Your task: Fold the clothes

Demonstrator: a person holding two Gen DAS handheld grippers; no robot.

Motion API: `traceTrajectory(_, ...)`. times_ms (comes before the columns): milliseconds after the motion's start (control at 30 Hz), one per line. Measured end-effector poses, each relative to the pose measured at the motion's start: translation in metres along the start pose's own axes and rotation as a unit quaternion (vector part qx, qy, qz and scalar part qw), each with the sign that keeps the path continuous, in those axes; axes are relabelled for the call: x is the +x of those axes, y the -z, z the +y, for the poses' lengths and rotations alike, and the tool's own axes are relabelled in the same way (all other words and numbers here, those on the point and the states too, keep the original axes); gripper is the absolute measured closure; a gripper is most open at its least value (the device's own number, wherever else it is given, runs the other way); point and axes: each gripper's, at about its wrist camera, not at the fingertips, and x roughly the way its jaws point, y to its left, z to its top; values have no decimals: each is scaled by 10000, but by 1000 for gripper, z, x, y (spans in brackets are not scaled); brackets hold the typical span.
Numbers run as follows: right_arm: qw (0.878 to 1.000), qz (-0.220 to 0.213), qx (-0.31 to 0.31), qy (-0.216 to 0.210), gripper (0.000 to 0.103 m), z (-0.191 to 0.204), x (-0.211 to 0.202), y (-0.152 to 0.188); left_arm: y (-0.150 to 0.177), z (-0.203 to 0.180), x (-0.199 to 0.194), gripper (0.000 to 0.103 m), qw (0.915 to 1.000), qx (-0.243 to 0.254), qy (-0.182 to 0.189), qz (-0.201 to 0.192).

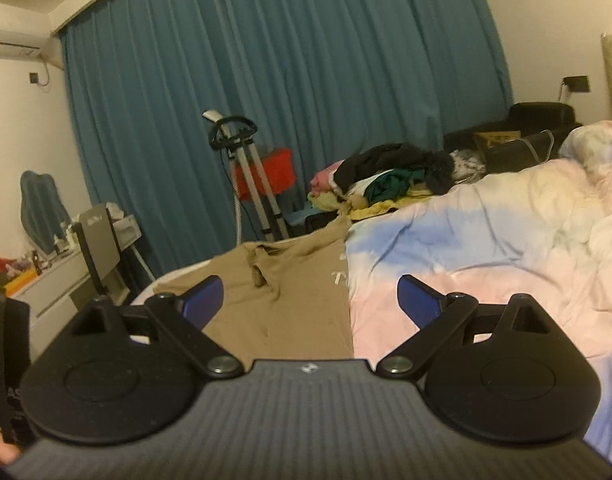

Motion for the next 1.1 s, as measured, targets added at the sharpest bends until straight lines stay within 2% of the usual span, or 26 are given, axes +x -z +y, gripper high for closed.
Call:
traceTrajectory(100, 9996, 65, 44, 281, 8, 16, -21, -23, -21, 0, -36, 8, 9993, -153, -222, -253)
traceTrajectory(233, 9992, -6, -232, 325, 8, 47, -45, -52, -42, 1, -91, 5, 9951, -398, -596, -679)
traceTrajectory(333, 9981, 2, -498, 351, 8, 65, -51, -66, -54, 1, -121, 5, 9923, -587, -792, -750)
traceTrajectory(433, 9982, 109, -476, 346, 8, 65, -44, -78, -65, 7, -136, 4, 9878, -951, -910, -829)
traceTrajectory(500, 9980, 219, -378, 450, 8, 62, -34, -87, -71, 10, -138, 4, 9873, -1012, -911, -822)
traceTrajectory(567, 9974, 332, -254, 579, 8, 61, -24, -98, -78, 11, -130, 4, 9900, -775, -977, -666)
traceTrajectory(633, 9982, 342, -124, 484, 8, 63, -14, -107, -79, 15, -119, 4, 9907, -450, -1123, -622)
traceTrajectory(700, 9984, 363, -77, 423, 8, 65, 5, -111, -77, 23, -111, 4, 9890, -192, -1301, -680)
traceTrajectory(733, 9983, 392, -81, 412, 8, 66, 20, -109, -75, 31, -105, 4, 9883, -215, -1343, -686)
traceTrajectory(833, 9981, 489, -106, 363, 8, 70, 67, -104, -74, 65, -86, 4, 9864, -706, -1266, -778)
traceTrajectory(900, 9978, 588, -193, 256, 8, 76, 103, -96, -74, 87, -64, 4, 9860, -718, -1180, -936)
traceTrajectory(933, 9976, 606, -277, 175, 8, 81, 121, -92, -75, 97, -53, 4, 9857, -715, -1140, -1017)
traceTrajectory(1000, 9967, 623, -528, -17, 8, 95, 160, -82, -72, 119, -31, 4, 9824, -704, -1316, -1121)
traceTrajectory(1100, 9907, 760, -1088, -307, 8, 123, 227, -56, -67, 154, -3, 5, 9812, -904, -1249, -1160)
